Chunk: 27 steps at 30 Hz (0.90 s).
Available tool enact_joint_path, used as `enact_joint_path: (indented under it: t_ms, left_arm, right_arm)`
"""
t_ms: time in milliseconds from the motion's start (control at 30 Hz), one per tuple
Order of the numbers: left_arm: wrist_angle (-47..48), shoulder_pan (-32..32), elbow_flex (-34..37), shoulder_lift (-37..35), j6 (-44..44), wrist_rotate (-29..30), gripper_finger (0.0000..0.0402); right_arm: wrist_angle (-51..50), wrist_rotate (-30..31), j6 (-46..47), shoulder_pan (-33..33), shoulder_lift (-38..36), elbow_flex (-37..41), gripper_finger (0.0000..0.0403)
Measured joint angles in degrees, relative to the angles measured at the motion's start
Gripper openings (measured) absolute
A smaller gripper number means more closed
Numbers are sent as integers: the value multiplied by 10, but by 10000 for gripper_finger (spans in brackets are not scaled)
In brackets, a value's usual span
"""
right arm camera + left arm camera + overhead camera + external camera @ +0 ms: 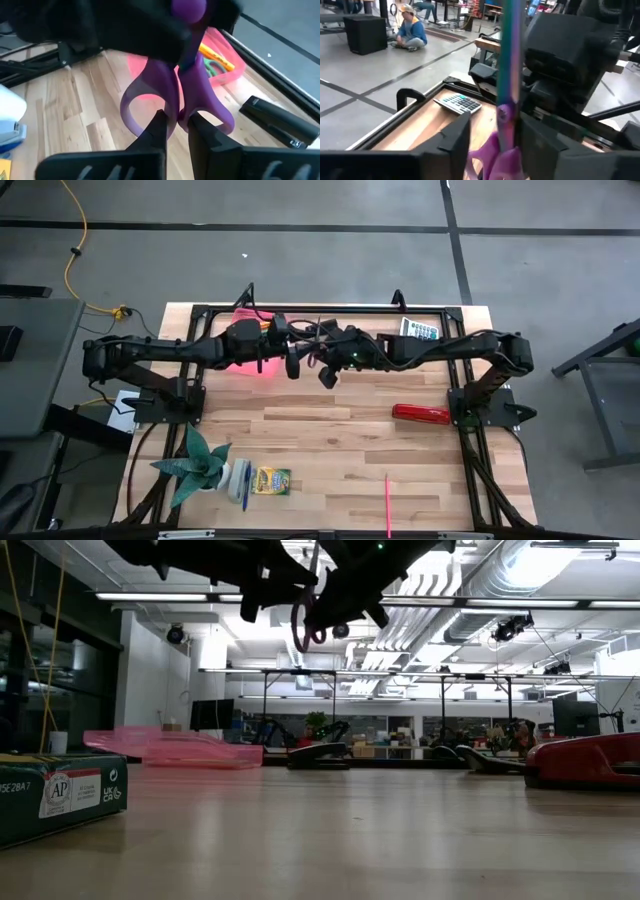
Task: Pack school essentials
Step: Put the purple scissors into the pink supply box
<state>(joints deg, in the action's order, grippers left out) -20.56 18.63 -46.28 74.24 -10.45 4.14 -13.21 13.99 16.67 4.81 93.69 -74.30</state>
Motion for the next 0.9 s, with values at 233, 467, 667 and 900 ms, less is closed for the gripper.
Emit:
enact_joint_path:
  t_ms: [233,467,667,900]
  left_arm:
    - [1,0,0,0,10,13,12]
    - [36,4,0,-1,17,26,5]
    - [126,42,1,-60,48,26,2]
    - [173,114,19,-233,74,-53,1]
  right_arm:
    - [2,0,0,0,0,0,30]
    - [-5,-20,43,1,-4,0,106]
    - [-81,-17,5,11,-52,1,192]
    - [-188,-25,-67,33,-117,2,239]
